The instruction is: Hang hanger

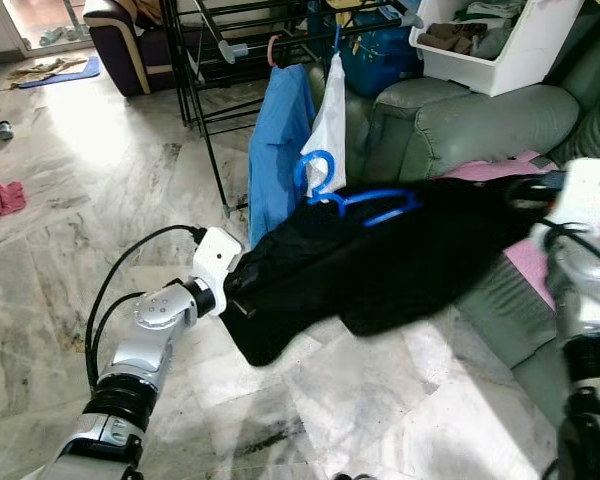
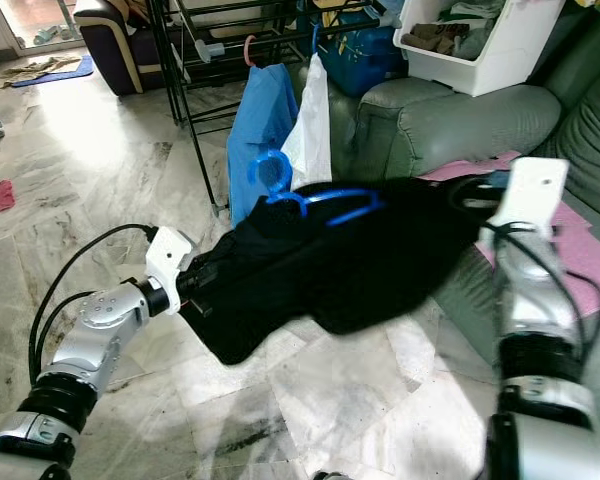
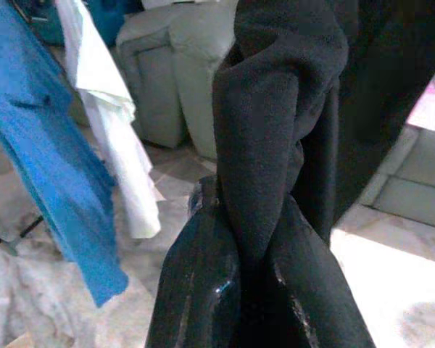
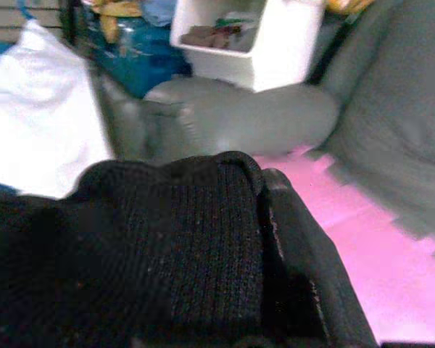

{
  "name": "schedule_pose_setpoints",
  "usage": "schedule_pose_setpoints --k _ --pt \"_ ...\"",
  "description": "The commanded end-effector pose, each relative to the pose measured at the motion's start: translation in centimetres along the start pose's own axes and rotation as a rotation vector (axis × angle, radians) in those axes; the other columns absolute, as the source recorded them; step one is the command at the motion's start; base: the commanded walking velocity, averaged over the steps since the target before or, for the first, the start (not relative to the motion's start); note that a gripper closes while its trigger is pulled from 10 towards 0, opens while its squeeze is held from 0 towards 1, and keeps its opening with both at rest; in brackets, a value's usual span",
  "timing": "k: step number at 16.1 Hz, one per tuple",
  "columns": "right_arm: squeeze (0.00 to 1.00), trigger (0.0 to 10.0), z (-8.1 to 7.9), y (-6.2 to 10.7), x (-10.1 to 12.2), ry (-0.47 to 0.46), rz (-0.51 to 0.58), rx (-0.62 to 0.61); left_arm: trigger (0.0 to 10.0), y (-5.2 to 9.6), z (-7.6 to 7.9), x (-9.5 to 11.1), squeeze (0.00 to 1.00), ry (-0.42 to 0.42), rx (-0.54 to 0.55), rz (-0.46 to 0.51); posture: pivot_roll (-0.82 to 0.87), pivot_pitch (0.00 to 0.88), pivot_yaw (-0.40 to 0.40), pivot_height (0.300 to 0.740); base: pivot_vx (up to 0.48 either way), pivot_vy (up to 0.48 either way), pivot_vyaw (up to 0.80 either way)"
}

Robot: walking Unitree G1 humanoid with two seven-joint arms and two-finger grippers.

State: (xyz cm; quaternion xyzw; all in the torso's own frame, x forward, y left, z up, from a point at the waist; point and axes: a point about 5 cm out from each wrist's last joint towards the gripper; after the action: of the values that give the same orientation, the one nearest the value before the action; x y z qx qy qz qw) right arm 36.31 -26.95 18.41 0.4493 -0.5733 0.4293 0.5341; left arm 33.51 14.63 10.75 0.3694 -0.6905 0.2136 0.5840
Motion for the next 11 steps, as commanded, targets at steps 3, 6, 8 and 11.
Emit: schedule_pose_setpoints --k 3,6,8,11 --pt "0.0 0.0 -6.1 1.0 -1.5 -0.06 -0.064 0.267 0.0 -0.4 -0.4 0.2 0.0 0.034 0.099 0.017 -0.03 0.07 -0.027 0.74 0.0 0.0 0.0" --pt "0.0 0.0 -12.7 5.4 -5.7 -0.03 -0.243 0.664 0.0 -1.9 0.6 0.8 0.0 0.145 0.166 0.043 -0.03 0.068 -0.033 0.74 0.0 0.0 0.0" --pt "0.0 0.0 -13.8 8.1 -8.2 0.052 -0.353 0.807 0.0 -2.5 0.4 1.2 0.0 0.21 0.235 0.045 -0.03 0.07 -0.035 0.74 0.0 0.0 0.0" --pt "0.0 0.0 -13.5 9.4 -9.4 0.099 -0.414 0.85 0.0 -2.8 -0.2 1.8 0.0 0.262 0.279 0.063 -0.04 0.072 -0.032 0.74 0.0 0.0 0.0"
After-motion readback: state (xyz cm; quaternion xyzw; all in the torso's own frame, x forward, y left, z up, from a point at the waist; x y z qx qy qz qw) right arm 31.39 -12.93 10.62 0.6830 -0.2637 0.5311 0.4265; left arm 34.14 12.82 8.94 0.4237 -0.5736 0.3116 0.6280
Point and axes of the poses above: a point about 5 cm out from each wrist's last joint towards the gripper, its own y axis pointing back from the gripper into the wrist, its own x axis along the axis of the wrist's last joint, z = x × y, and after that the axes turned 5 degrees about -y, right-handed
